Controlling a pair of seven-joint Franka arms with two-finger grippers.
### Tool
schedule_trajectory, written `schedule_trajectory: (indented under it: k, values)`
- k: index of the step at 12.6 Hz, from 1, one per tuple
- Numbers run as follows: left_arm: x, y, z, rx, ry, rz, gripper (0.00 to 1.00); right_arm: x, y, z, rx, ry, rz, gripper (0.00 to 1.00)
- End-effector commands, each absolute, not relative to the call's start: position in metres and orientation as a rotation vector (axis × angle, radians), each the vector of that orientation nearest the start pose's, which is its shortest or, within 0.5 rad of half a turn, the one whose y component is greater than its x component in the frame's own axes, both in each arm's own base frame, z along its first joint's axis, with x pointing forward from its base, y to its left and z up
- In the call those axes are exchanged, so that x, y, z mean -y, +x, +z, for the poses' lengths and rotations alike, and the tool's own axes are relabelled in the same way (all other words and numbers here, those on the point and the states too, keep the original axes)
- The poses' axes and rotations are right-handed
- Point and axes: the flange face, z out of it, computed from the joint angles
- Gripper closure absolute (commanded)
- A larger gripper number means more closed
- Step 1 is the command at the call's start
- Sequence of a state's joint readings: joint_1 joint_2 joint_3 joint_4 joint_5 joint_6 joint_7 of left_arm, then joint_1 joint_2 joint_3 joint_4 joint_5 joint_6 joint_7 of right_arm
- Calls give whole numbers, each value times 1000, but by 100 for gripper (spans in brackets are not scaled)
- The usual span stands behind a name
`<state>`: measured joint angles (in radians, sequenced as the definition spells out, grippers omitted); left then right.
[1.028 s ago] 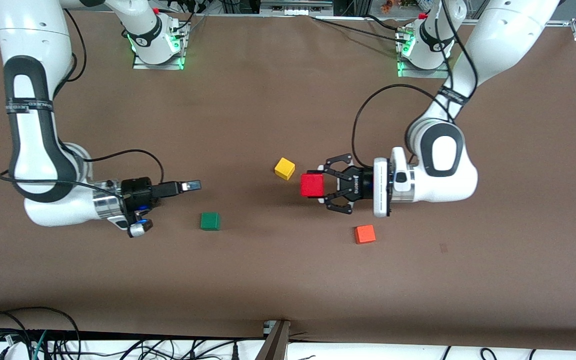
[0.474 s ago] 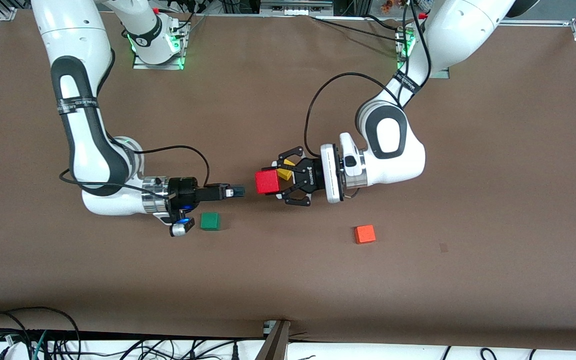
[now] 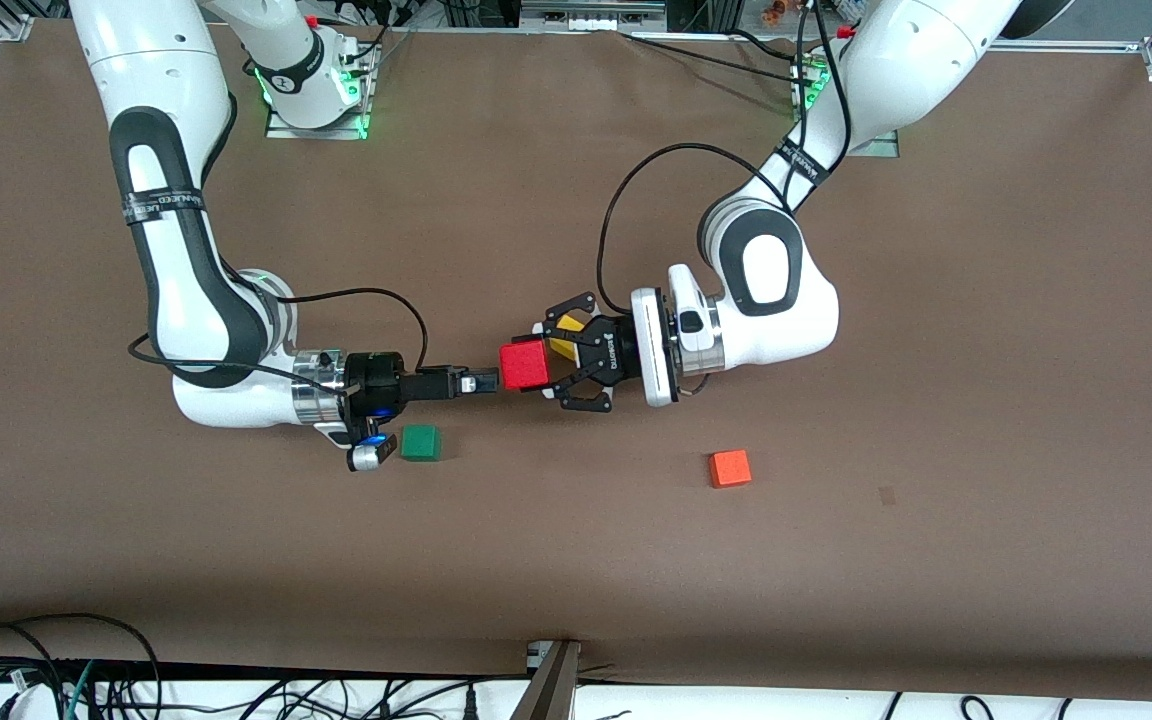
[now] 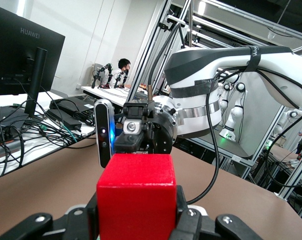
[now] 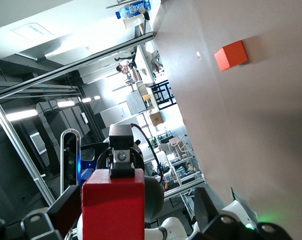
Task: Pass red block to right arm, stack on blue
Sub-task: 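Close the right gripper on the red cube held by the left gripper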
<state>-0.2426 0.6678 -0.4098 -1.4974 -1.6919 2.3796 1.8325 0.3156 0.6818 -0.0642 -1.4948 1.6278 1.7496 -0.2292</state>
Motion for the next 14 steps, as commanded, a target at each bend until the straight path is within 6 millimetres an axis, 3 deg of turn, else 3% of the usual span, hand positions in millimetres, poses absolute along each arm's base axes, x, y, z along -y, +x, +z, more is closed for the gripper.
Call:
schedule_trajectory:
  k: [1, 5, 11, 12, 13, 14]
  values:
    - [413, 623, 346, 868, 1563, 1025, 88, -276, 661, 334, -269, -1632, 356, 0]
    - [413, 623, 350, 861, 1559, 1030, 89, -277, 662, 357, -288, -1622, 375, 0]
    - [413, 623, 350, 856, 1559, 1030, 88, -295, 657, 355, -296, -1651, 357, 2]
    - [413, 623, 350, 852, 1559, 1030, 88, -295, 657, 354, -293, -1652, 355, 17]
    - [413, 623, 350, 852, 1559, 1030, 88, -295, 658, 355, -290, -1652, 353, 52]
    - [413, 623, 351, 853, 1558, 1032, 88, -295, 657, 355, -288, -1653, 354, 70]
